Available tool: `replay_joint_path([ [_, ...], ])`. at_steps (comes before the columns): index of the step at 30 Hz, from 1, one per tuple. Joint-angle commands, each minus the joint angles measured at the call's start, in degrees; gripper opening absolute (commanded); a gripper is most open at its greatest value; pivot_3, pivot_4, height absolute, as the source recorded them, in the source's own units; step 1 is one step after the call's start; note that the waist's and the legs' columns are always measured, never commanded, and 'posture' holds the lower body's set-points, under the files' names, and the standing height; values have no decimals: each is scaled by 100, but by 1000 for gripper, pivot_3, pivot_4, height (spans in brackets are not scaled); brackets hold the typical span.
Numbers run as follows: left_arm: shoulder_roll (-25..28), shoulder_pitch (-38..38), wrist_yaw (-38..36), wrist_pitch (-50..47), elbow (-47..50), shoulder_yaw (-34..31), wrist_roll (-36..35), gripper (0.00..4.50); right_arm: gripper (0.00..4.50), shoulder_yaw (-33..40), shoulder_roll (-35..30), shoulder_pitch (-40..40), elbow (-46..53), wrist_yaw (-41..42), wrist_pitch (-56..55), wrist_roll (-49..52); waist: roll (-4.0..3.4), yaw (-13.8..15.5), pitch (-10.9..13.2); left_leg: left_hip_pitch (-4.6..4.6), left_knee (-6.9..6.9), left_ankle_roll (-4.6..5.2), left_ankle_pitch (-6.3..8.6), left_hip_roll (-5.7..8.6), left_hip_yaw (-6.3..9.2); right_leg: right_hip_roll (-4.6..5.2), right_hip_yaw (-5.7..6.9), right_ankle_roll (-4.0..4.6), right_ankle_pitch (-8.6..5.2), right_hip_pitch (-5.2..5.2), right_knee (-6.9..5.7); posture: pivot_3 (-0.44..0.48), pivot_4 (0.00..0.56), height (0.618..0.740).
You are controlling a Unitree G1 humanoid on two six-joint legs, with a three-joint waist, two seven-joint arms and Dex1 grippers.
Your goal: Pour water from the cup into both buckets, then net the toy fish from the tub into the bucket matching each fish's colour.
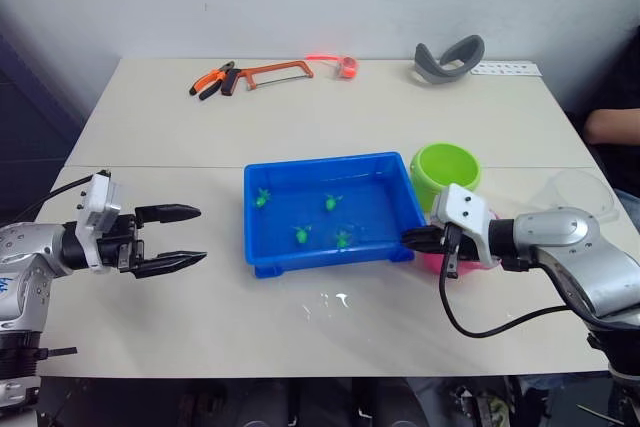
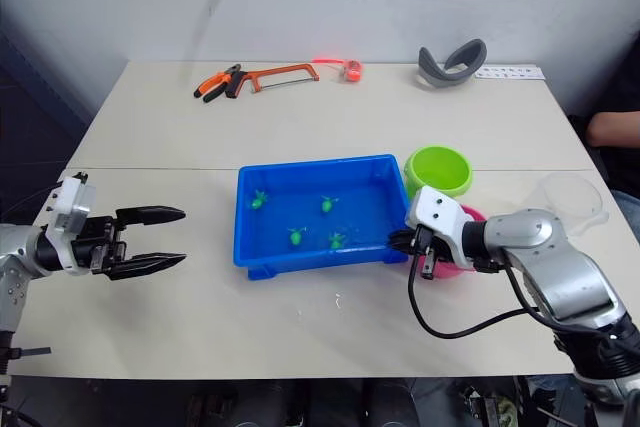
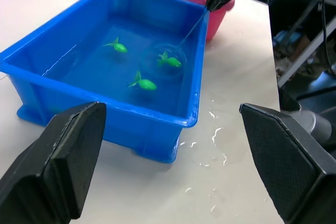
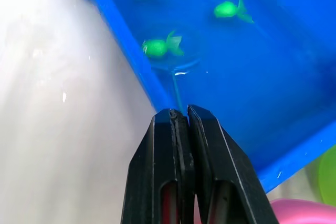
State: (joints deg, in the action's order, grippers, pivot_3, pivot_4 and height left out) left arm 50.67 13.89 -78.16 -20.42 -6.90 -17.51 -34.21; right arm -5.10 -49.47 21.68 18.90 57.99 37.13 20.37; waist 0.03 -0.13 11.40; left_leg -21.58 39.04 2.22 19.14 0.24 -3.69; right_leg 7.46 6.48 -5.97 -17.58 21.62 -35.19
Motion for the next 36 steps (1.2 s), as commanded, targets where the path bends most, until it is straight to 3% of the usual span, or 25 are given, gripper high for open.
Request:
replay_joint_path([
  [1, 133, 113, 15, -178, 151, -207, -212, 4423, 0, 358, 46, 40, 304, -27, 187, 371, -1, 2, 0, 0, 0, 0, 0, 0, 0, 0, 0, 0, 0, 0, 0, 0, 150, 740],
  [12, 161, 533, -206, -103, -245, -70, -59, 4423, 0, 811, 175, -180, 712, -262, 591, 1048, -1, 4, 0, 0, -4, 0, 2, 1, -2, 1, -1, 0, 0, 0, 3, 0, 150, 740],
  [21, -5, 1103, -155, -185, -18, 747, 265, 4423, 0, 1462, 143, -702, 1094, -630, 417, 1196, 0, 24, 0, -3, -4, 1, 2, 3, -2, -2, 2, 0, 0, 1, 4, 0, 150, 740],
  [28, -587, 1590, 747, -558, 523, 1158, 375, 4423, 0, 1918, 330, -1282, 1644, -1052, 83, 1122, 0, 43, 1, -3, -3, 2, 1, 4, -3, -4, 1, -1, 0, 0, 0, 0, 150, 740],
  [36, -1042, 2182, 1304, -913, 747, 1526, 472, 4423, 0, 2683, 372, -1817, 2268, -1548, 104, 1188, 3, 131, 0, -2, 1, 1, -1, 3, -6, -11, -2, -1, 0, 0, -4, 0, 150, 740],
])
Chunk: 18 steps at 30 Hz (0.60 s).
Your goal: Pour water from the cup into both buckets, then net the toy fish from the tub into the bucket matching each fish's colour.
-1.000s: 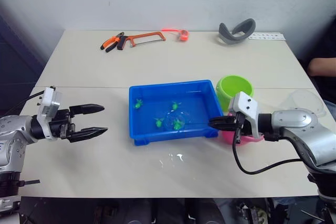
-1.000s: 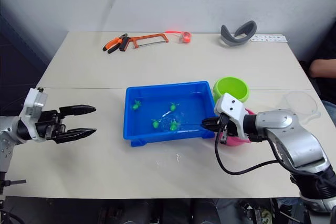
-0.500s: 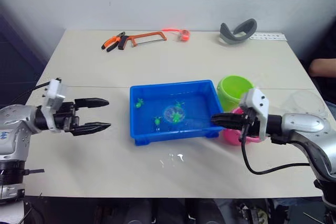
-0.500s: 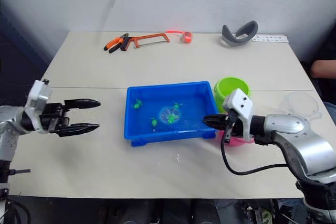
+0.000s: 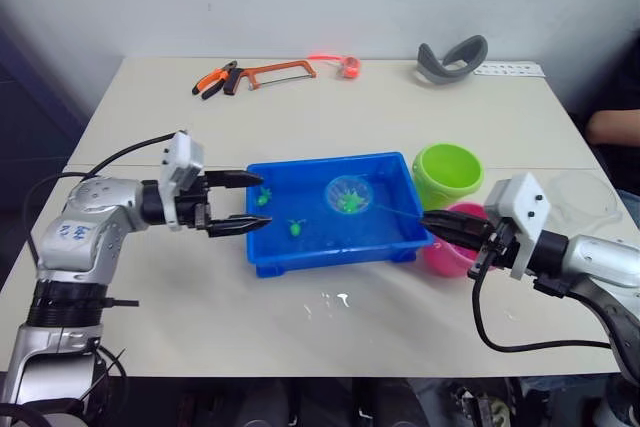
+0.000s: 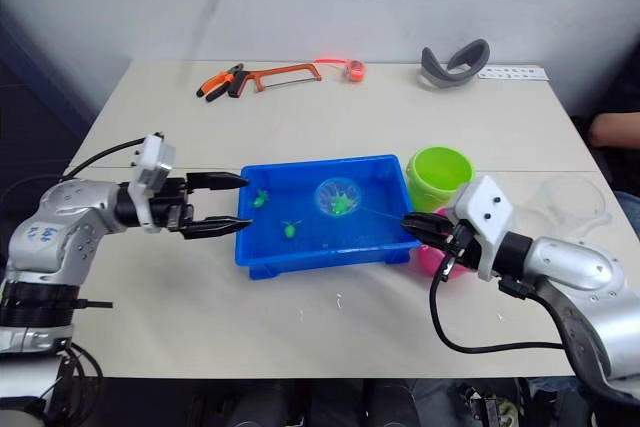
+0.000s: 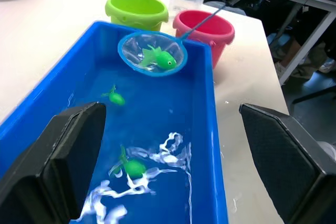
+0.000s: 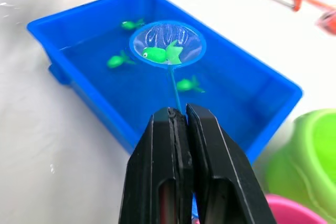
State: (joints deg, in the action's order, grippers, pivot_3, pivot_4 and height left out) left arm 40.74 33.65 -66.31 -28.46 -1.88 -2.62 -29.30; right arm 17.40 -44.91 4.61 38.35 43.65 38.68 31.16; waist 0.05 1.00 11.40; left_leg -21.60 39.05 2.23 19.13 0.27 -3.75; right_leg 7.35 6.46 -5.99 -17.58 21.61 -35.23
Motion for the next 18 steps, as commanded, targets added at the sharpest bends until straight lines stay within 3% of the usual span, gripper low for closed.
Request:
replay_joint_path([
  [1, -129, 292, 179, -168, 275, 66, -51, 4423, 0, 591, -105, -171, 375, -143, -14, 148, 1, 27, -1, 1, 0, 0, 0, 1, -2, -1, -2, 0, 0, 0, 0, 0, 150, 740],
  [10, -785, 756, 900, -480, 294, 263, 76, 4423, 0, 1909, -353, -468, 370, -353, 402, 578, 2, 53, 0, 1, 1, 4, -2, 2, -1, -4, -3, -2, 1, -4, 1, 0, 150, 740],
  [18, -1155, 983, 1073, -112, -130, 611, 511, 4423, 0, 1782, -551, -785, -528, -641, -625, -819, 3, 55, -1, 4, 2, 4, -5, 4, -9, -27, -10, -4, 2, -4, -2, 0, 150, 740],
])
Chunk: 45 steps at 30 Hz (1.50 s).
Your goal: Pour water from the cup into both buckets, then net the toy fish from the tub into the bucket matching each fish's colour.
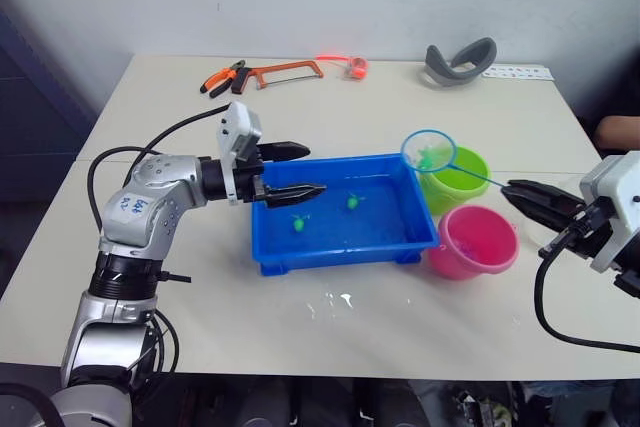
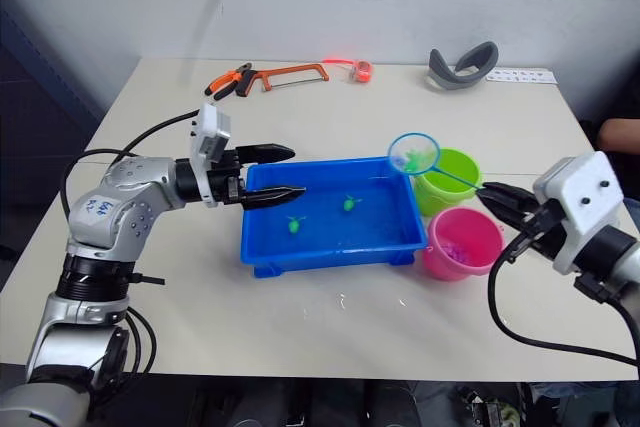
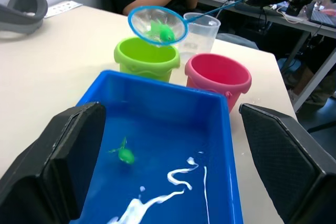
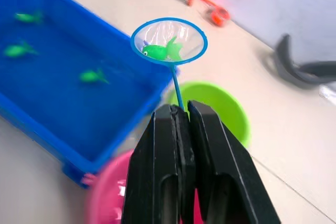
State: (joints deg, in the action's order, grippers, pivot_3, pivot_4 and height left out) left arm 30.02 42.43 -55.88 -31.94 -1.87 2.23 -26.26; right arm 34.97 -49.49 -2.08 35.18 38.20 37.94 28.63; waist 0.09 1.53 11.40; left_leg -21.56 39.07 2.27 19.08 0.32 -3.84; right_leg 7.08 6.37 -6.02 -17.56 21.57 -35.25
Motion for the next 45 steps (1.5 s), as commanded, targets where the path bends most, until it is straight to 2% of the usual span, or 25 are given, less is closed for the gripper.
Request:
replay_joint_path([
  [1, -125, 123, 24, 270, -181, 151, 228, 4423, 0, -46, -121, -181, -290, -76, -722, -741, 0, 2, 0, 1, 0, 0, 0, 0, 0, -2, 0, 0, 0, 0, 0, 0, 150, 740],
  [6, -255, 164, -120, 352, -309, 323, 303, 4423, 0, -559, -284, -203, -905, -331, -1602, -1815, 0, -4, 0, 1, 0, -3, -2, -4, -4, -16, -7, -1, 0, 1, 2, 0, 150, 740],
  [14, -307, 142, -213, 432, -372, 341, 369, 4423, 0, -1259, -790, -104, -1323, -741, -2863, -3451, -1, -10, 0, 2, 0, -16, -9, -14, 1, -36, -19, 0, 0, 2, 1, 0, 150, 740],
  [20, -321, 122, -347, 822, -457, 333, 495, 4423, 0, -1436, -1246, -264, -1832, -1106, -4104, -4690, -1, 4, 0, 1, 1, -16, -9, -12, 1, -35, -20, -1, 0, 1, 3, 0, 150, 740],
  [24, -301, 81, -418, 859, -472, 332, 495, 4423, 0, -1481, -1602, -413, -2145, -1860, -5406, -5803, -1, -12, 0, 2, 0, -17, -9, -14, 1, -37, -20, -1, 0, 1, 4, 0, 150, 740],
  [27, -219, 68, -525, 927, -515, 350, 559, 4423, 0, -1454, -1645, -629, -2527, -1895, -5725, -5967, -1, -15, 0, 2, 0, -21, -11, -17, 2, -40, -21, 0, 0, 0, 4, 0, 150, 740],
  [30, -178, 80, -567, 1068, -618, 293, 612, 4423, 0, -1316, -1613, -640, -2758, -2019, -6020, -5919, -1, -14, 0, 2, 0, -21, -12, -17, -1, -41, -23, 0, 0, 0, 5, 0, 150, 740],
  [33, -73, 33, -630, 1318, -740, 94, 588, 4423, 0, -1188, -1247, -207, -2607, -1833, -5881, -4858, -1, -18, 0, 2, 1, -21, -12, -18, 0, -41, -24, 0, 0, 0, 4, 0, 150, 740],
  [36, 69, -151, -860, 1651, -906, -217, 420, 4423, 0, -1355, -887, 160, -2193, -1226, -5441, -3486, -1, -83, 1, 5, 1, -27, -14, -27, 2, -49, -24, 2, -1, 0, 1, 0, 150, 740],
  [38, 225, -341, -1082, 1870, -1027, -410, 332, 4423, 0, -1498, -732, 382, -1881, -896, -5010, -2933, -2, -88, 0, 9, 0, -30, -15, -33, 5, -52, -21, 7, -4, 0, -4, 0, 150, 740],
  [45, 581, -890, -1300, 2076, -990, -944, 66, 4423, 0, -2263, -750, 1184, -1293, -126, -4088, -2649, -1, -62, 1, 9, 6, -27, -14, -26, 9, -38, -21, 8, -4, 0, -15, 0, 150, 740],
])
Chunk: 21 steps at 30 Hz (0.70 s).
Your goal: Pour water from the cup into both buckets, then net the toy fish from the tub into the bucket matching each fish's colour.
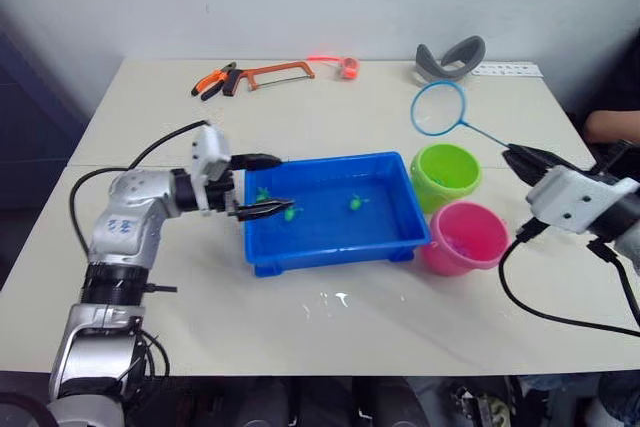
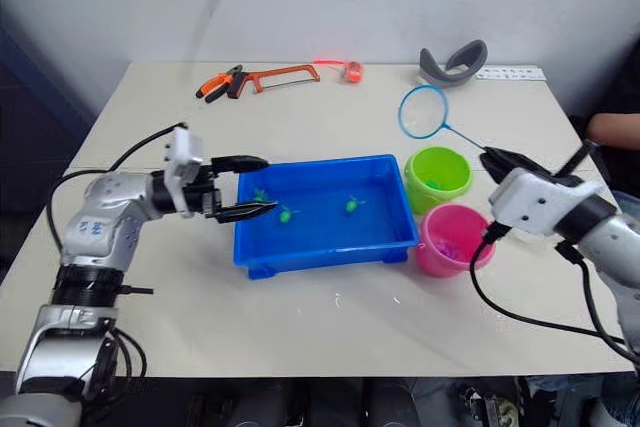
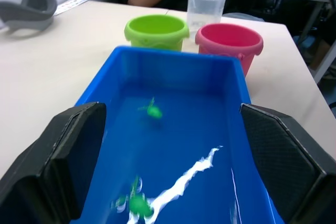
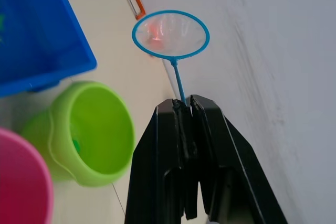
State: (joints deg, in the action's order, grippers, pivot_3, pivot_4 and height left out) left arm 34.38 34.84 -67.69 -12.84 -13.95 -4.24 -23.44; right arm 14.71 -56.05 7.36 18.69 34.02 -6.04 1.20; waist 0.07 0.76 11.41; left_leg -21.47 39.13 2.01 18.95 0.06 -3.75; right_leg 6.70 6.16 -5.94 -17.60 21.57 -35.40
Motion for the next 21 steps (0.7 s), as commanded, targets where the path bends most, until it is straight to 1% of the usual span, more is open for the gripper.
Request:
replay_joint_path([
  [1, 196, -238, -179, 214, 254, -349, -241, 4423, 0, -401, -126, 356, 401, 374, 454, -24, 0, 24, 0, 0, 1, 1, 1, 0, 1, 1, 0, 0, 0, 0, 0, 0, 150, 740],
  [3, 314, -468, -282, 364, 282, -405, -210, 4423, 0, -799, -241, 609, 354, 556, 396, -465, 0, 18, 0, 0, 0, 3, 3, 0, -1, 7, -2, 0, 0, 0, 1, 0, 150, 740],
  [7, 414, -751, -229, 447, 281, -493, -182, 4423, 0, -1429, -290, 1048, 134, 709, 164, -1153, 0, 47, 0, -3, -1, 5, 5, 2, -3, 9, 0, 1, 0, 4, 3, 0, 150, 740],
  [10, 452, -879, -179, 439, 367, -502, -148, 4423, 0, -1718, -284, 1235, -106, 792, -113, -1500, 0, 38, 0, -5, 1, 5, 5, 3, -2, 9, 2, 1, 0, 5, 2, 0, 150, 740],
  [14, 518, -1032, -139, 371, 537, -517, -184, 4423, 0, -2116, -339, 1569, -572, 800, -360, -2221, 0, 33, 0, -5, 0, 5, 5, 3, -3, 8, 2, 0, 0, 5, 2, 0, 150, 740],
  [18, 550, -1100, -91, 295, 667, -530, -220, 4423, 0, -2228, -281, 1771, -836, 883, -471, -2433, -1, -1, 0, -5, 0, 5, 5, 2, -4, 9, 1, 1, -1, 8, 0, 0, 150, 740],
  [21, 558, -1126, -72, 265, 731, -525, -228, 4423, 0, -2341, -210, 1864, -899, 1055, -593, -2382, 0, -21, 0, -5, 0, 4, 5, 1, -4, 8, 1, 1, -1, 8, -1, 0, 150, 740],
])
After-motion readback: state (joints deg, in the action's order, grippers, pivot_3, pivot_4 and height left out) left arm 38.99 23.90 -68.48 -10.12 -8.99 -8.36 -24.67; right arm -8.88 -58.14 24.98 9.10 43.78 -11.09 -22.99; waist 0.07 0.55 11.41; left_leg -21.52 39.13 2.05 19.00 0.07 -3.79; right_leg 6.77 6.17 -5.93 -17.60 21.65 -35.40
